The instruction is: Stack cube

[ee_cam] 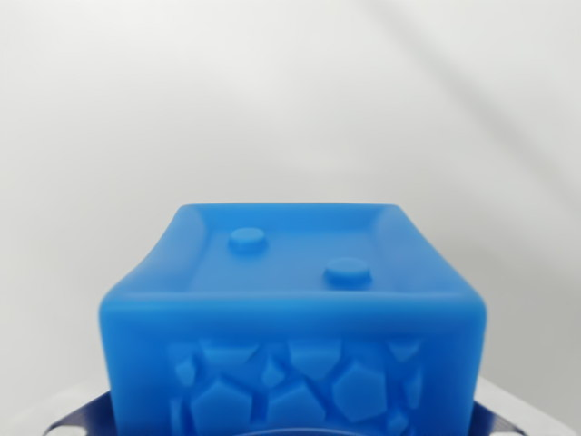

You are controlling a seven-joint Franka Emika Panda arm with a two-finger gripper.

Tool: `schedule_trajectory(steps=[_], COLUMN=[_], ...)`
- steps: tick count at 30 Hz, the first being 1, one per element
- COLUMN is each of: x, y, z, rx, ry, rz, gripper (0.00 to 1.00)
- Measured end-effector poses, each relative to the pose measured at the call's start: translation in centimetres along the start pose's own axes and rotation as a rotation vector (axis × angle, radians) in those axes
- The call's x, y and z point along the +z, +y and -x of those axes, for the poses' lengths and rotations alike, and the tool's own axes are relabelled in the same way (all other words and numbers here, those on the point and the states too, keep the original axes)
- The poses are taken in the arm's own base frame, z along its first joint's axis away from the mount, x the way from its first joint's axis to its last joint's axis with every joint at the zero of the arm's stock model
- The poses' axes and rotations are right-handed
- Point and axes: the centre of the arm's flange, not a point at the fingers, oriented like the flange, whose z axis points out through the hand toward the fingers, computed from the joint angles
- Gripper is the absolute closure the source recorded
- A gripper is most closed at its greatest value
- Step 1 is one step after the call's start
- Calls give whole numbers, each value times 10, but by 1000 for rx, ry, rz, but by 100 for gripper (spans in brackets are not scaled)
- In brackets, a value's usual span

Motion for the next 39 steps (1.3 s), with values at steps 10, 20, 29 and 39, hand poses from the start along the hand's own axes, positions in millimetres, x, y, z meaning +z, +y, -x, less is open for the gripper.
schedule_trajectory(steps=[10,20,29,39], x=[-31,-31,-32,-34], y=[0,-17,-32,-52], z=[0,-4,-8,-14], rx=[0,-8,-13,-22], ry=[3,-1,-1,-2], rz=[0,-1,-1,-1], gripper=[100,100,100,100])
